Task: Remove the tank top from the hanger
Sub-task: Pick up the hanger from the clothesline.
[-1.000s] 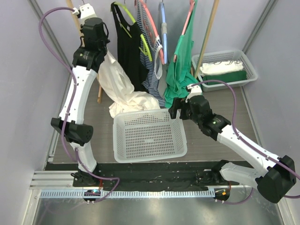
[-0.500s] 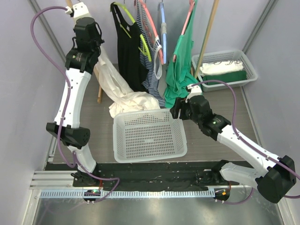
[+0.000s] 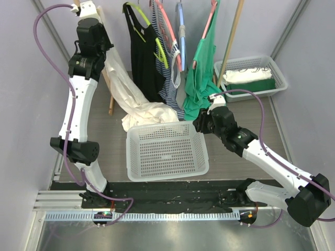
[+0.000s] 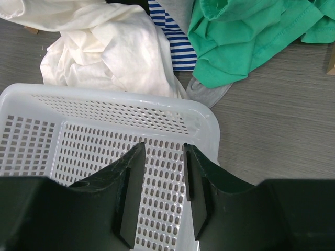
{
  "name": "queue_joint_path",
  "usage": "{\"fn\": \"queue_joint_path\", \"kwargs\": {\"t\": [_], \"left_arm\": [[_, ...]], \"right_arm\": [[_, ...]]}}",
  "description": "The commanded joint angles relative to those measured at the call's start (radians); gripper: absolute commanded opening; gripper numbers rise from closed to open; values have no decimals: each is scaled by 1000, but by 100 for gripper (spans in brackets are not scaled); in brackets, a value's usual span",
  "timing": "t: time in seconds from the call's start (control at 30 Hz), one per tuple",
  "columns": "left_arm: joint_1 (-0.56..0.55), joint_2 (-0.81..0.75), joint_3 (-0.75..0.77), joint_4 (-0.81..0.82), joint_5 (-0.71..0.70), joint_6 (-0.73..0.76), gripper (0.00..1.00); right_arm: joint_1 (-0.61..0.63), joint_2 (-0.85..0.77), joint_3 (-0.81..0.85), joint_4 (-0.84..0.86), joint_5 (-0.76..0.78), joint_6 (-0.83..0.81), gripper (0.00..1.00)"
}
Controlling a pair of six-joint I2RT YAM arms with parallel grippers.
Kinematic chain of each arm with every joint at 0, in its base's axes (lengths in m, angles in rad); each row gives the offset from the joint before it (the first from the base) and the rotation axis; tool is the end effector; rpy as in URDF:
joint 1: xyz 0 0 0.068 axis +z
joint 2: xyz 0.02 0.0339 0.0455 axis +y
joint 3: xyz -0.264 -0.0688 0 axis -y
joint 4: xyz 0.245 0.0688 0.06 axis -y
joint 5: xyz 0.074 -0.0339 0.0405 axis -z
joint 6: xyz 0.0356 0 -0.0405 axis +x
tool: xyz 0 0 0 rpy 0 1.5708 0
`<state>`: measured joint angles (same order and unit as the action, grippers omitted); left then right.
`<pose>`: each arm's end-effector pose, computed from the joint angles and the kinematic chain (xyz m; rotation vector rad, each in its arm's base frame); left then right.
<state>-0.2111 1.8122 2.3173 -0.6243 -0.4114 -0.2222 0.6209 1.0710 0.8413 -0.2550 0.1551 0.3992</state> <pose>0.3690 -0.0645 0.5282 -0.3150 1.6503 0.0215 0.2003 0.1365 0.2970 -0.1332 2.0786 0.4720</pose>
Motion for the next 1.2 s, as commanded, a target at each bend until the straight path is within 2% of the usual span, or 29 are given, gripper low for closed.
{"fn": "queue_joint_path", "kwargs": {"t": [0.0, 0.17, 0.33, 0.63, 0.77, 1.17], "left_arm": [[4, -48, 36, 159, 158, 81, 0], [4, -68, 60, 182, 175, 130, 0], [6, -119, 7, 216, 209, 184, 0], [4, -135, 64, 196, 289, 251, 0], [4, -238, -54, 170, 301, 245, 0], [-14, -522, -262, -3, 381, 201, 0]], "right_arm": [[5, -31, 10, 42, 6, 18, 42], [5, -37, 1, 48, 4, 26, 40], [5, -39, -2, 48, 4, 29, 38], [5, -46, -11, 45, 12, 32, 37], [5, -48, -7, 42, 14, 30, 37], [3, -46, 24, 23, 8, 26, 37]]}}
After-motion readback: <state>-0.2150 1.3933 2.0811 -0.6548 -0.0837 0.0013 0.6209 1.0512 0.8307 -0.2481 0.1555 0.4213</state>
